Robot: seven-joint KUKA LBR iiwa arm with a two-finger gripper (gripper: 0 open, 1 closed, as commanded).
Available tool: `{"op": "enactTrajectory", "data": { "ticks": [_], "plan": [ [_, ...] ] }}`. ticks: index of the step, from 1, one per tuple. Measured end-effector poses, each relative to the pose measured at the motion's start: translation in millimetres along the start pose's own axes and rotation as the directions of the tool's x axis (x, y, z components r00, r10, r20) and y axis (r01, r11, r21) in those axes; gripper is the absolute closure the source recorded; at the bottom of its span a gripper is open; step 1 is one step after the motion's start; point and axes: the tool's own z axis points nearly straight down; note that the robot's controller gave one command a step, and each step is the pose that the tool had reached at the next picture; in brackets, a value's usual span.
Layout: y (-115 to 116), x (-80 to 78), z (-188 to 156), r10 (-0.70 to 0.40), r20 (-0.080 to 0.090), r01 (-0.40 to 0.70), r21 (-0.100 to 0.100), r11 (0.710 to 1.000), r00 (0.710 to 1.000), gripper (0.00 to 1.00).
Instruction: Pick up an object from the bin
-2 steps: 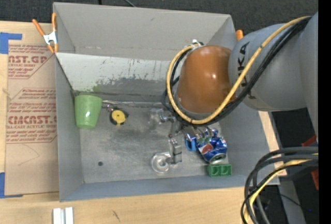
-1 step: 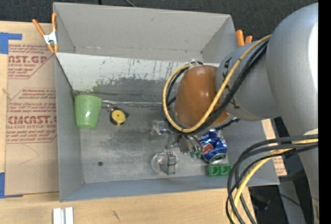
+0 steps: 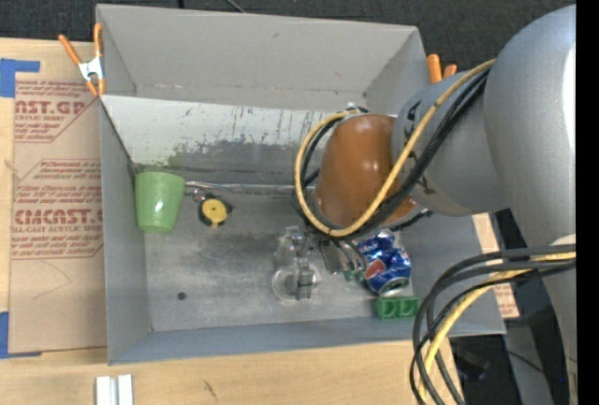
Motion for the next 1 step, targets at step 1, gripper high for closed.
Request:
{"op": "enactTrajectory", "data": {
  "ticks": [1],
  "plan": [
    [16.9, -15.4, -131.9, 0.036, 0.006, -0.036, 0.0, 0.999, 0.999, 1.0]
  ]
}}
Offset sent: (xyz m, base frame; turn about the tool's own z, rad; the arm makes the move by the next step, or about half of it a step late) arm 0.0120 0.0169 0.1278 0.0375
